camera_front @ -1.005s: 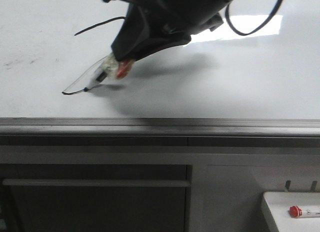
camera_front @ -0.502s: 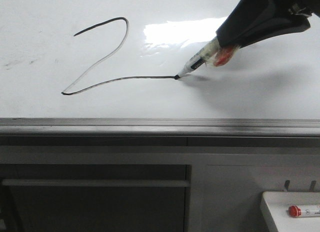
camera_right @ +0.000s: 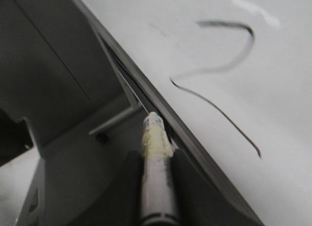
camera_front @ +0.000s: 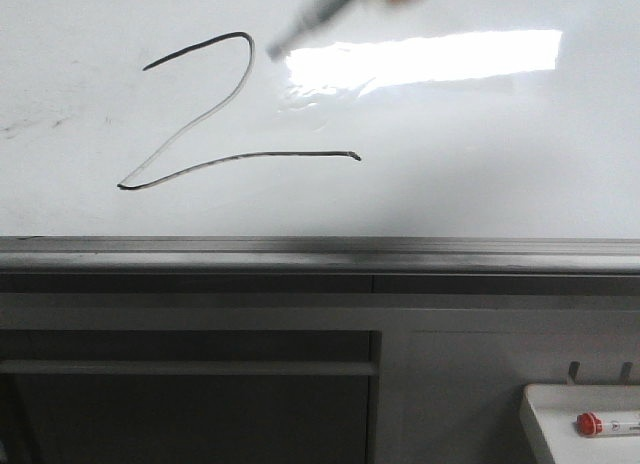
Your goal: Write number 2 on whiteboard
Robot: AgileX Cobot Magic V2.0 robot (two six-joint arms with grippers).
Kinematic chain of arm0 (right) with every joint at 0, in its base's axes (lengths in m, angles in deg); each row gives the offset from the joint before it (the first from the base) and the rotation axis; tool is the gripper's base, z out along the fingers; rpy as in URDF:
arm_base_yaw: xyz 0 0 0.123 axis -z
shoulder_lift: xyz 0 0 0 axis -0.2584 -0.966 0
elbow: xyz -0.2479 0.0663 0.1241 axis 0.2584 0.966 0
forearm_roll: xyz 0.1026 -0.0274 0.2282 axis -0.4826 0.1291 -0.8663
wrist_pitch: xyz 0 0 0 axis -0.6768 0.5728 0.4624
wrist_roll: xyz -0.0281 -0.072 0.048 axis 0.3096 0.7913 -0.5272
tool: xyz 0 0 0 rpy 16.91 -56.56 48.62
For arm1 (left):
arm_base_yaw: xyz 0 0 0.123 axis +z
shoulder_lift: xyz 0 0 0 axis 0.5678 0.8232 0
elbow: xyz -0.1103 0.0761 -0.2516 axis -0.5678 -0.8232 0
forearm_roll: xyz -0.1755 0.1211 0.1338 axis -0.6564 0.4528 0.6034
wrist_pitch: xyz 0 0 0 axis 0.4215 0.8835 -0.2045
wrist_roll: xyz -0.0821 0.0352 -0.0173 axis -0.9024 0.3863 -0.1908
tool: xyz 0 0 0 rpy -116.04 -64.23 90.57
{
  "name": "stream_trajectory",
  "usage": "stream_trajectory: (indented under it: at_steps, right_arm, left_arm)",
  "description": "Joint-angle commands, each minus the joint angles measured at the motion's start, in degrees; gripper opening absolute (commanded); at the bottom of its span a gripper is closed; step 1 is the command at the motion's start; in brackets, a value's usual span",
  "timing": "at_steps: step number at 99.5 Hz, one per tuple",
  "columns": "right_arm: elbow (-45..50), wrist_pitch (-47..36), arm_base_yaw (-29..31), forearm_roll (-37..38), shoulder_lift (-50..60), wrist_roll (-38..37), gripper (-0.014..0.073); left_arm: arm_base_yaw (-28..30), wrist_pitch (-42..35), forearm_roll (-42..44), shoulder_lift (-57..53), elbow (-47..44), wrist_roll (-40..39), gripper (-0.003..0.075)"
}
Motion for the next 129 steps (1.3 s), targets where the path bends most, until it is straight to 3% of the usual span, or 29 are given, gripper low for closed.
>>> stream_trajectory:
  at_steps: [1, 10, 23, 30, 35, 48, 62, 86, 129]
  right_arm:
    - [-4.2, -4.5, -3.9, -2.4, 4.7, 1.1, -0.0060]
    - [-5.4, -7.6, -7.2, -2.4, 6.3, 1.1, -0.0060]
    - [-5.7, -6.6, -11.8, -2.1, 5.6, 1.2, -0.0060]
    - [-5.6, -6.3, -14.6, -0.9, 4.4, 1.3, -0.0060]
    - [-5.6, -6.3, -17.1, 1.3, 3.4, 1.3, -0.0060]
    - [-5.6, -8.1, -24.7, 6.6, -0.1, 1.3, -0.0060]
    - [-5.8, -13.0, -31.2, 7.1, -3.9, 1.3, -0.0060]
    - [-7.2, -16.2, -37.1, 7.1, -6.7, 3.4, -0.0060]
    - [-13.8, -17.0, -37.3, 8.0, -6.7, 3.8, -0.0060]
  left_arm:
    - [-0.4, -4.4, -5.5, 0.8, 1.4, 0.0, -0.0017]
    - [-0.4, -3.7, -13.7, 1.4, 1.6, 5.1, 0.0024]
    - [-0.4, -0.5, -29.1, 5.5, 4.2, 19.5, 0.0227]
    - [-0.4, 2.8, -33.9, 8.6, 6.5, 23.0, 0.0323]
    - [-0.4, 5.6, -36.1, 11.0, 8.4, 23.7, 0.0351]
    - [-0.4, 13.4, -40.1, 16.7, 13.2, 24.9, 0.0347]
    - [-0.4, 23.2, -40.8, 22.1, 16.7, 25.2, 0.0347]
    - [-0.6, 23.2, -40.4, 24.9, 16.8, 26.1, 0.0347]
    - [-0.6, 23.2, -36.0, 26.0, 16.8, 26.0, 0.0347]
